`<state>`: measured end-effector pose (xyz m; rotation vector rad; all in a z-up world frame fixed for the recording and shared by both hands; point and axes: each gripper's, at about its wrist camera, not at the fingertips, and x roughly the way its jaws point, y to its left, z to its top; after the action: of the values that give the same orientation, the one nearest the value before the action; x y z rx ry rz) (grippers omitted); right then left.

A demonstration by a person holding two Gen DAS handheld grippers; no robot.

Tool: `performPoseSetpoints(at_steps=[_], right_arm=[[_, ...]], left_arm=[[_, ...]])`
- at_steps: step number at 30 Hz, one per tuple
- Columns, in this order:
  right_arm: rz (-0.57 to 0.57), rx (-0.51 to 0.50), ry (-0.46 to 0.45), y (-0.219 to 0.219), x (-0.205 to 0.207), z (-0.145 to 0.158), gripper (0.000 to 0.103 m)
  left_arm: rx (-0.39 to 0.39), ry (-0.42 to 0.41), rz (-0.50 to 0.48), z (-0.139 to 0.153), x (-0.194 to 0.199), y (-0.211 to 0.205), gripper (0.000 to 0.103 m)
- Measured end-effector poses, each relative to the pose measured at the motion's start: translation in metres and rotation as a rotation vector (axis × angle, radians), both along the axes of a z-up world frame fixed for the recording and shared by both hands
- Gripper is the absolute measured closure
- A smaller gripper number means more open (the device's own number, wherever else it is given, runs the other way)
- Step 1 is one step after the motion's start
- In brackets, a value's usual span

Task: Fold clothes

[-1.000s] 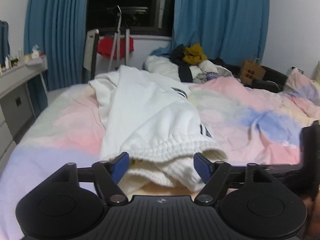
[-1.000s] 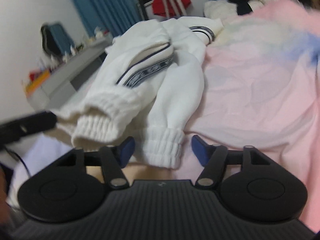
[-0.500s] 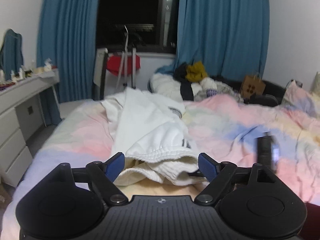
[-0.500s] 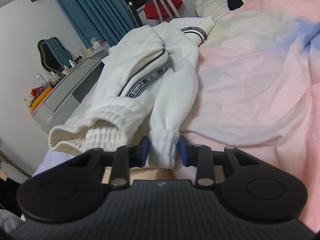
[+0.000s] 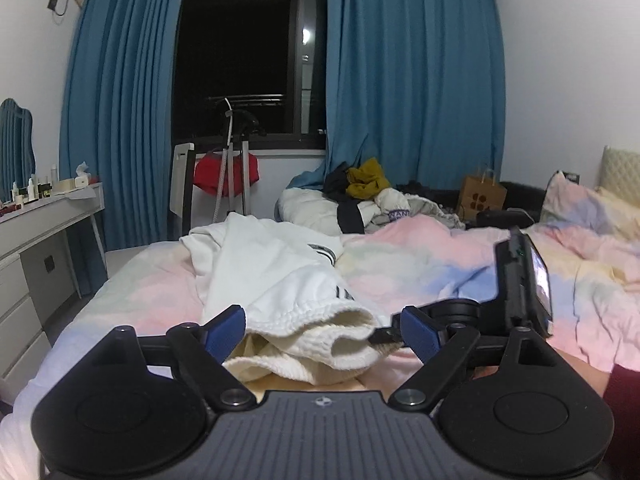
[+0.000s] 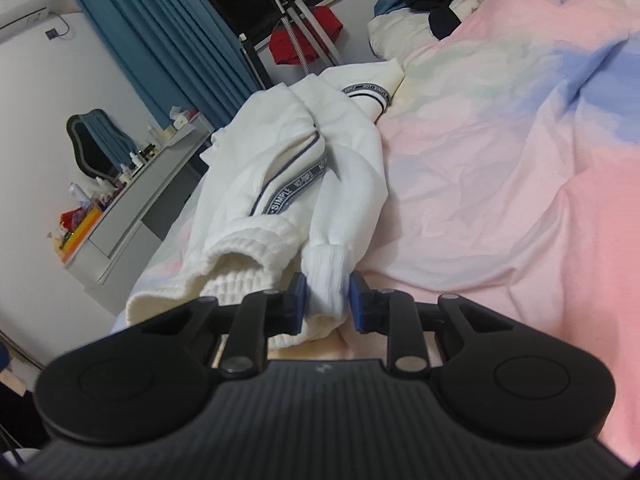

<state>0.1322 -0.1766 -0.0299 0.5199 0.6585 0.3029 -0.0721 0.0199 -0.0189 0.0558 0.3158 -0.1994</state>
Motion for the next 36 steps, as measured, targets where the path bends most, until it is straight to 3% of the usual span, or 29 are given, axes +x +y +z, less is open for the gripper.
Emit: performPoseSetpoints(at_steps=[4, 11, 14, 24, 27, 35, 36], right_arm=[[-0.003, 0.011, 0.009, -0.001, 0.001, 0.001, 0.078], [-0.01, 0.087, 0.016, -0.013, 0.0, 0.004, 0.079], [-0.021, 0.134, 0.02, -0.021, -0.002, 0.005, 0.079], [-0.021, 0.213, 0.06, -0.032, 0.01, -0.007, 0.08], [-0.035, 0.252, 0.087, -0.038, 0.017, -0.015, 0.08], [-0.022, 0.293, 0.065, -0.039, 0.014, -0.012, 0.08], [-0.023, 0.283, 0.065, -0.038, 0.013, -0.011, 0.08]], left_arm=[[0.079, 0.034, -0.012, 0.001, 0.029, -0.003, 0.016], [0.288, 0.148, -0.21, -0.023, 0.114, -0.027, 0.016], [0.336, 0.171, -0.253, -0.039, 0.146, -0.033, 0.016], [0.252, 0.263, -0.365, -0.079, 0.208, -0.028, 0.016], [0.241, 0.245, -0.393, -0.084, 0.211, -0.026, 0.016], [0.344, 0.192, -0.33, -0.099, 0.204, -0.04, 0.017], [0.336, 0.19, -0.301, -0.099, 0.205, -0.037, 0.023]])
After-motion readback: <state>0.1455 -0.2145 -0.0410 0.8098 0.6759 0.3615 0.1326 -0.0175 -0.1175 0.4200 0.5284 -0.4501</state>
